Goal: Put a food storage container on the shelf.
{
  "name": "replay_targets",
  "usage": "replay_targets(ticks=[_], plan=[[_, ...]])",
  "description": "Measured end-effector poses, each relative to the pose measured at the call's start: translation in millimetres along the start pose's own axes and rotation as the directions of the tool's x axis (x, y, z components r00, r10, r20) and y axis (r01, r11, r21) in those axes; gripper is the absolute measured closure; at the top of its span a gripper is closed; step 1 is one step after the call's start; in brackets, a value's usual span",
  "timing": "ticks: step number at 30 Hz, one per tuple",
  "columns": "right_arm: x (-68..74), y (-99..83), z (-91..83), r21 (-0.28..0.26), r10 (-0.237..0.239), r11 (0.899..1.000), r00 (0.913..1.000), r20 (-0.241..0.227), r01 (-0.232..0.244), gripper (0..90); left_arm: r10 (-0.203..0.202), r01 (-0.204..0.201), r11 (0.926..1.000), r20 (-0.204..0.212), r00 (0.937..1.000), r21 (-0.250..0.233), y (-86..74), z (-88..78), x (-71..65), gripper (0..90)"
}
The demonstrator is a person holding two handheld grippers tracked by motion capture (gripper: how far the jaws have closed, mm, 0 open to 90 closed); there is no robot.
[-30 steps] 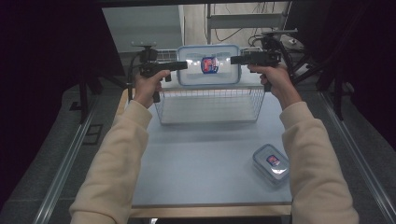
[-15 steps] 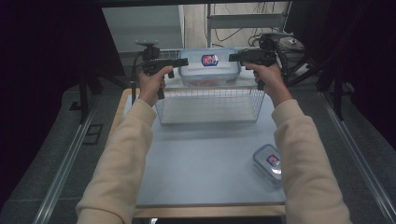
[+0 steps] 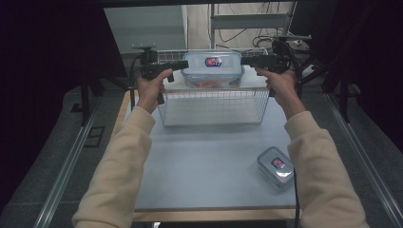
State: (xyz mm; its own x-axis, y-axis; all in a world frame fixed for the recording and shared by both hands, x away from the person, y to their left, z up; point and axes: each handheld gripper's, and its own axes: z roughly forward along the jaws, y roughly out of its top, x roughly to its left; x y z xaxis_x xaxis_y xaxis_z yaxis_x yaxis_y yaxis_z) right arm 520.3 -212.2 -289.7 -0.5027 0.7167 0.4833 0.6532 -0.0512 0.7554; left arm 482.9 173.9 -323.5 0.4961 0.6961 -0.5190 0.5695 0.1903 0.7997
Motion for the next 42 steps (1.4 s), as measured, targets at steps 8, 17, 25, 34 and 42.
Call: replay_targets(ticks=[8,17,25,34,42], plan=[[2.3,-21.9,-18.7,0.006,-0.067,0.998,0.9976,-0.019,0.067,69.0,0.084,-0.084,0.9960,0.003,0.9964,0.030,-21.5,-18.5,-15.0,32.3],[17.5,-54.8,-26.0,0.047,-0.193,0.979,0.9782,-0.077,0.197,89.7,0.111,-0.112,0.9932,0.022,0.9936,0.033,-37.2,-32.0,-19.9,32.2],[35.3,-80.4,5.3,0.122,-0.275,0.950,0.9562,-0.100,0.286,89.7,0.102,-0.104,0.9938,0.028,0.9943,0.040,-47.5,-31.8,-17.5,32.3],[52.7,-77.0,46.4,0.121,-0.311,0.940,0.9473,-0.077,0.318,89.8,0.096,-0.098,0.9937,0.038,0.9947,0.055,-55.3,-28.3,-15.5,32.3],[54.6,-72.5,62.8,0.121,-0.315,0.940,0.9479,-0.048,0.318,89.8,0.094,-0.097,0.9933,0.048,0.9944,0.062,-57.2,-29.9,-14.4,31.9]])
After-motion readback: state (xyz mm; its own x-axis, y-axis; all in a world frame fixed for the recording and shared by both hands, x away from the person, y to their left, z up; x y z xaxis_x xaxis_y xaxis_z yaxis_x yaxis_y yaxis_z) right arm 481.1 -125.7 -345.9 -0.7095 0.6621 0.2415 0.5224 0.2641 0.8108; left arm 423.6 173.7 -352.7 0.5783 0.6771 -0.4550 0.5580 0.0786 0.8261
